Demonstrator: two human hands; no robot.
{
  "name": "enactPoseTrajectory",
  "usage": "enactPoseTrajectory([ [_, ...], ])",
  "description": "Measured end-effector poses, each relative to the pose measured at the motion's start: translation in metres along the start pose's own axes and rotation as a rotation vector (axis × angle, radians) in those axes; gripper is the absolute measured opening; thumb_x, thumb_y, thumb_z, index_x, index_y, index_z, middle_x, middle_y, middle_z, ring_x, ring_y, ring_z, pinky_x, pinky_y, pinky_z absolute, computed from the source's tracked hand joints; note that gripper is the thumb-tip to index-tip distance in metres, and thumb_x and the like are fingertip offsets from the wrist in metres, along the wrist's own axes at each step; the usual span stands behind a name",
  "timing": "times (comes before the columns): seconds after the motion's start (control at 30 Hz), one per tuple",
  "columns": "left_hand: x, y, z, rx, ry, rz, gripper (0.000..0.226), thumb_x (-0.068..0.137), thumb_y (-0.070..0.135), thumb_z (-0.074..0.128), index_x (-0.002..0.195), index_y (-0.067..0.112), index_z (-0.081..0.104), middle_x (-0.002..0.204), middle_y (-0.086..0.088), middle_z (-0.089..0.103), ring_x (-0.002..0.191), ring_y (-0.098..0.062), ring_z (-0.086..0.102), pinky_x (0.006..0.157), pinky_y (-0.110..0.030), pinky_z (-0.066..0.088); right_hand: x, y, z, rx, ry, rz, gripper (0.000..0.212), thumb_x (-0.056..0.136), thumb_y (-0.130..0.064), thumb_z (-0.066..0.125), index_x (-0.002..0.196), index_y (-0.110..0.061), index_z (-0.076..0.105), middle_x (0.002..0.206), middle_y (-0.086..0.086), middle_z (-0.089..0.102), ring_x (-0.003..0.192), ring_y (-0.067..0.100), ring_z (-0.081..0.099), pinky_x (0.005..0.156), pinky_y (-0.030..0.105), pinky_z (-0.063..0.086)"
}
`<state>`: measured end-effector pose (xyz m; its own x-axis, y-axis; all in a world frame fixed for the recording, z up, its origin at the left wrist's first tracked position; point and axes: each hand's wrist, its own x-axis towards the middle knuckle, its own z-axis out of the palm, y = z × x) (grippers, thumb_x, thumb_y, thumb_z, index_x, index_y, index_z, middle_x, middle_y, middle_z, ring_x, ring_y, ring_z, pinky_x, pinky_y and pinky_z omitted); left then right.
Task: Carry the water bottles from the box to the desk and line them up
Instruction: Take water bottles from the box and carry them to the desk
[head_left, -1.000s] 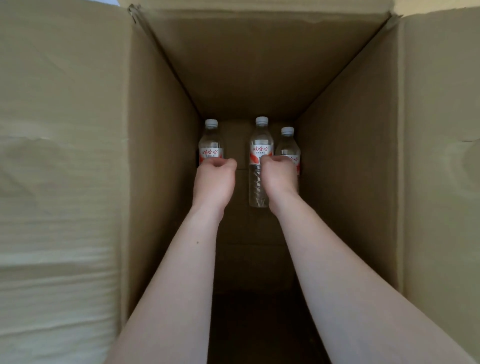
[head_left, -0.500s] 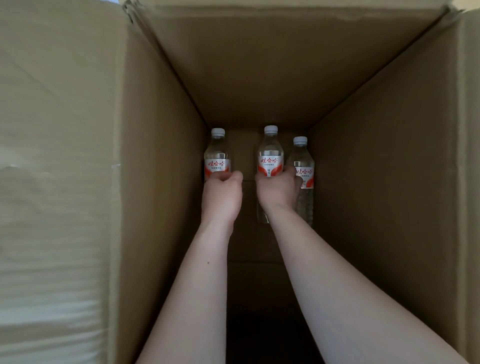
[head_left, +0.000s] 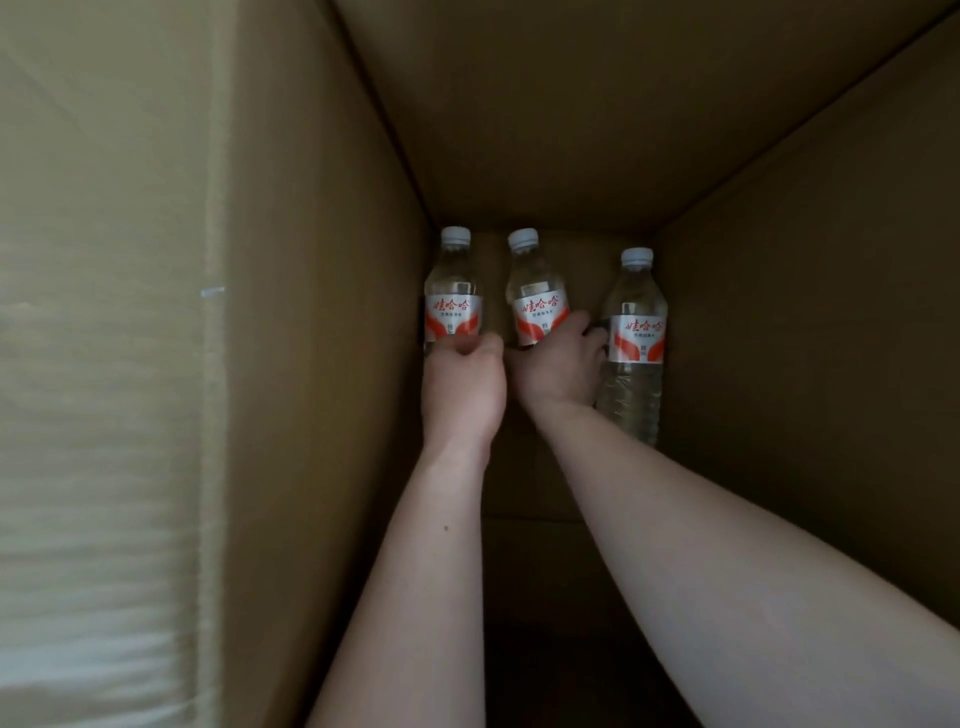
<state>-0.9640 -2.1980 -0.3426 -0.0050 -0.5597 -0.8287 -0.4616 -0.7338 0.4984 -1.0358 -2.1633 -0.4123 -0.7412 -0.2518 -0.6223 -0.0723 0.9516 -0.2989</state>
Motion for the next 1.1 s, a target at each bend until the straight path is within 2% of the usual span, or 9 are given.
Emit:
enactPoseTrajectory([
  [0.13,-0.006,0.004,0.000,-0.022,0.008,0.013,0.014,0.098,0.032,0.058,0.112,0.029,0.057,0.113,-0.003,0.068,0.106,-0.021,0.065,0.094,-0.040,0.055,-0.009,0.002,-0.008,0.077,-0.023,0.038,0.078,0.081,-0.038,0.082,0.140,-0.010,0.039,0.141,0.019,0.045,0.128,0.040,0.049,0.105,0.052,0.047],
  [0.23,-0.017,0.007,-0.002,-0.030,-0.001,0.004,0.003,0.099,0.034,0.057,0.102,0.034,0.055,0.113,-0.003,0.067,0.106,-0.021,0.064,0.091,-0.039,0.055,-0.025,0.006,-0.015,0.104,-0.007,0.048,0.081,0.078,-0.040,0.084,0.141,-0.012,0.040,0.140,0.016,0.048,0.127,0.038,0.051,0.099,0.050,0.048],
  [0.37,-0.033,0.007,-0.006,-0.026,0.007,0.014,0.011,0.100,0.036,0.057,0.089,0.036,0.053,0.111,0.000,0.067,0.104,-0.021,0.064,0.090,-0.039,0.055,-0.045,0.010,-0.030,0.139,0.008,0.049,0.086,0.075,-0.038,0.086,0.143,-0.014,0.039,0.138,0.013,0.051,0.127,0.036,0.053,0.098,0.050,0.050],
  [0.47,-0.049,0.007,-0.013,-0.043,-0.002,0.043,0.004,0.101,0.035,0.057,0.097,0.035,0.056,0.108,0.002,0.067,0.099,-0.016,0.065,0.072,-0.028,0.051,-0.059,0.010,-0.049,0.161,-0.043,0.063,0.086,0.075,-0.037,0.087,0.142,-0.018,0.037,0.129,0.010,0.058,0.119,0.033,0.060,0.094,0.049,0.054],
  [0.57,-0.067,0.006,-0.022,-0.021,-0.014,0.065,0.004,0.101,0.037,0.058,0.101,0.035,0.055,0.108,0.002,0.067,0.100,-0.016,0.065,0.071,-0.028,0.050,-0.075,0.011,-0.072,0.219,-0.086,0.065,0.086,0.075,-0.036,0.087,0.141,-0.019,0.035,0.122,0.007,0.060,0.114,0.031,0.062,0.089,0.044,0.053],
  [0.7,-0.093,0.005,-0.034,0.011,-0.019,0.112,0.009,0.100,0.038,0.058,0.092,0.038,0.053,0.107,0.001,0.068,0.099,-0.017,0.066,0.080,-0.033,0.055,-0.104,0.018,-0.100,0.284,-0.136,-0.027,0.091,0.074,-0.034,0.088,0.144,-0.021,0.032,0.122,0.004,0.058,0.114,0.027,0.061,0.091,0.043,0.055],
  [0.8,-0.114,0.001,-0.043,0.046,-0.019,0.161,0.004,0.099,0.038,0.056,0.099,0.035,0.055,0.105,0.001,0.068,0.097,-0.017,0.066,0.079,-0.034,0.055,-0.130,0.025,-0.118,0.304,-0.134,-0.127,0.086,0.073,-0.033,0.088,0.138,-0.024,0.033,0.118,0.000,0.057,0.110,0.022,0.061,0.089,0.040,0.056],
  [0.9,-0.137,-0.007,-0.051,0.048,-0.007,0.181,0.012,0.100,0.038,0.055,0.109,0.031,0.058,0.106,0.003,0.068,0.098,-0.016,0.066,0.080,-0.034,0.054,-0.151,0.031,-0.133,0.311,-0.122,-0.204,0.081,0.074,-0.033,0.088,0.133,-0.026,0.033,0.116,-0.003,0.056,0.108,0.018,0.061,0.089,0.038,0.057],
  [1.1,-0.194,-0.037,-0.068,0.001,0.117,0.188,0.012,0.100,0.037,0.056,0.108,0.029,0.060,0.100,0.007,0.068,0.093,-0.011,0.066,0.072,-0.027,0.051,-0.194,0.045,-0.150,0.280,-0.162,-0.324,0.080,0.078,-0.034,0.087,0.136,-0.026,0.033,0.115,-0.008,0.054,0.105,0.014,0.060,0.076,0.024,0.050],
])
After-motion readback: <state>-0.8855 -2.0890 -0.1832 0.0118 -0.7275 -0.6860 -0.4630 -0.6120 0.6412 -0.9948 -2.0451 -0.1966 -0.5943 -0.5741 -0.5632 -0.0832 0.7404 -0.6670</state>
